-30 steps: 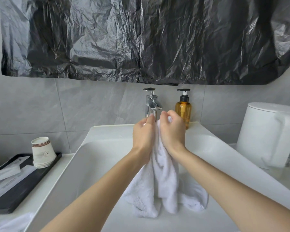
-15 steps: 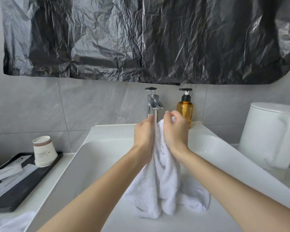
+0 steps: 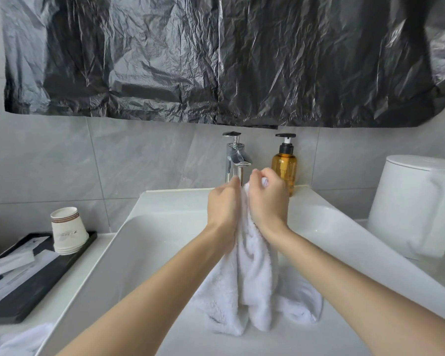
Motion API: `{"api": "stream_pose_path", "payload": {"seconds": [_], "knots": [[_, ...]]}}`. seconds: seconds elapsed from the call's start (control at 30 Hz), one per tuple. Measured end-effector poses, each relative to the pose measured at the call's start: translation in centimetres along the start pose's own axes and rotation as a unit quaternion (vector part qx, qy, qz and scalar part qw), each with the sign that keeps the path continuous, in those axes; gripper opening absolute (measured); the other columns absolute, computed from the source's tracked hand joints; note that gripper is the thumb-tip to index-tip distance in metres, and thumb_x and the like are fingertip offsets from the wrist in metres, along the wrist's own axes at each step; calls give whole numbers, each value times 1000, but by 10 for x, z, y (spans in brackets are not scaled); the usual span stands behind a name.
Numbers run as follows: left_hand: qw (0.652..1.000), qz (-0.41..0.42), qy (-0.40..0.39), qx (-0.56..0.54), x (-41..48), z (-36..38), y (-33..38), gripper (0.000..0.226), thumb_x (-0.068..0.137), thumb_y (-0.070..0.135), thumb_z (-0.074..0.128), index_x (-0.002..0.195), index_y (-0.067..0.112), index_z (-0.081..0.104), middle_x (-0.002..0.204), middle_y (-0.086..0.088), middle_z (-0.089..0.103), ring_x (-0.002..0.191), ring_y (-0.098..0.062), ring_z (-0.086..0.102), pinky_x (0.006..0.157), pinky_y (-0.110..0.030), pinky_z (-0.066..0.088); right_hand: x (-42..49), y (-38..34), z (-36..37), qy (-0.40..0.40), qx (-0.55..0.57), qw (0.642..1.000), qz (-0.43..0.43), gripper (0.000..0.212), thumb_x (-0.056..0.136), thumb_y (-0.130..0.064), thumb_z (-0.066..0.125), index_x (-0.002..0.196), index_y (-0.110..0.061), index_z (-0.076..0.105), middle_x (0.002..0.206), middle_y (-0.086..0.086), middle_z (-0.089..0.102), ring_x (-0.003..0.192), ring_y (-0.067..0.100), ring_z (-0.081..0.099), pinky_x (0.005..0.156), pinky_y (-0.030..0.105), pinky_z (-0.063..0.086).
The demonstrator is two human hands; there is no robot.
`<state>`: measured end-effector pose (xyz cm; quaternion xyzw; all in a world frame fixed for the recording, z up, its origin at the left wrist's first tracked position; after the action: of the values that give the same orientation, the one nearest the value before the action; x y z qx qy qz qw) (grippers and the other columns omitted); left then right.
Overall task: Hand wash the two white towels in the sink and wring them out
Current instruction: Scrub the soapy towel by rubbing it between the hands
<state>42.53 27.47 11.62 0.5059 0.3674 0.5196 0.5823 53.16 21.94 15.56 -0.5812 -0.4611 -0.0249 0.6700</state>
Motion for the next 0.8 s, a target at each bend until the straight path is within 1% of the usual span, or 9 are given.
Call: {"api": "stream_pose_path", "payload": {"seconds": [0.07,0.13,0.27,0.33,0.43,0.57,0.67,0.73,0.8], "knots": [[1000,4,-8,2,3,-1,3,15,96,23,48,87,11,50,74,-8,45,67,-19,44,48,-23,35,-14,-16,-1,-7,3,996,-84,37,96,-22,50,63,-23,33,47,-5,34,47,11,36,52,34,25],[1000,-2,-4,-10,10,-9,7,17,99,26,49,93,10,53,79,-6,54,67,-17,53,51,-19,42,-34,-34,9,-82,44,983,-160,34,93,-25,48,64,-26,31,50,-6,31,48,9,31,50,33,27],[996,-36,-70,-29,20,-14,20,44,93,48,56,70,11,62,61,-3,64,58,-18,62,59,-26,46,-5,-25,12,-103,123,985,-59,33,94,-20,52,63,-17,39,57,-4,35,56,7,31,55,32,26],[997,-21,-72,-17,25,-22,33,46,88,54,61,62,17,56,51,3,59,53,-14,59,60,-27,46,7,-18,4,-121,83,988,-50,32,95,-20,55,64,-16,43,60,2,40,58,8,35,57,30,27],[997,11,-73,-14,27,-37,55,44,84,58,62,73,16,57,57,3,63,58,-13,63,64,-28,50,20,-2,3,-227,-12,973,-38,25,91,-34,57,68,-24,56,69,-8,59,68,9,50,67,31,38],[999,42,-28,-16,31,-66,70,55,83,62,61,88,7,58,82,-6,69,81,-23,69,77,-36,56,16,10,18,-376,-127,916,-56,18,83,-57,59,85,-42,67,97,-26,67,99,-1,60,95,36,47],[997,70,-32,28,31,-66,73,57,79,70,60,90,15,52,80,-7,61,82,-23,63,89,-41,52,-1,11,31,-453,-114,884,-25,23,79,-65,62,85,-43,62,90,-18,63,86,0,58,80,24,47],[994,81,-60,46,30,-57,72,55,75,74,58,80,19,51,75,-4,58,75,-21,61,82,-39,51,-10,9,34,-495,-53,867,18,32,86,-52,64,69,-26,55,66,-11,47,63,4,46,62,17,39],[989,94,-92,70,27,-49,73,60,74,79,57,73,21,45,69,-3,50,69,-20,54,75,-37,42,-17,8,35,-539,-13,840,58,31,91,-37,65,75,-13,52,71,0,43,68,8,46,65,18,44]]}}
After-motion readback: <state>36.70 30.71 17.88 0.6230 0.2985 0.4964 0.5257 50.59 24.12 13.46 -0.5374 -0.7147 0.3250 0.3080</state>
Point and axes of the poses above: each hand's wrist, its own x-axis towards the middle knuckle, its own z-axis out of the palm, y = z × x, the point moved 8 cm from there along x, towards the middle knuckle
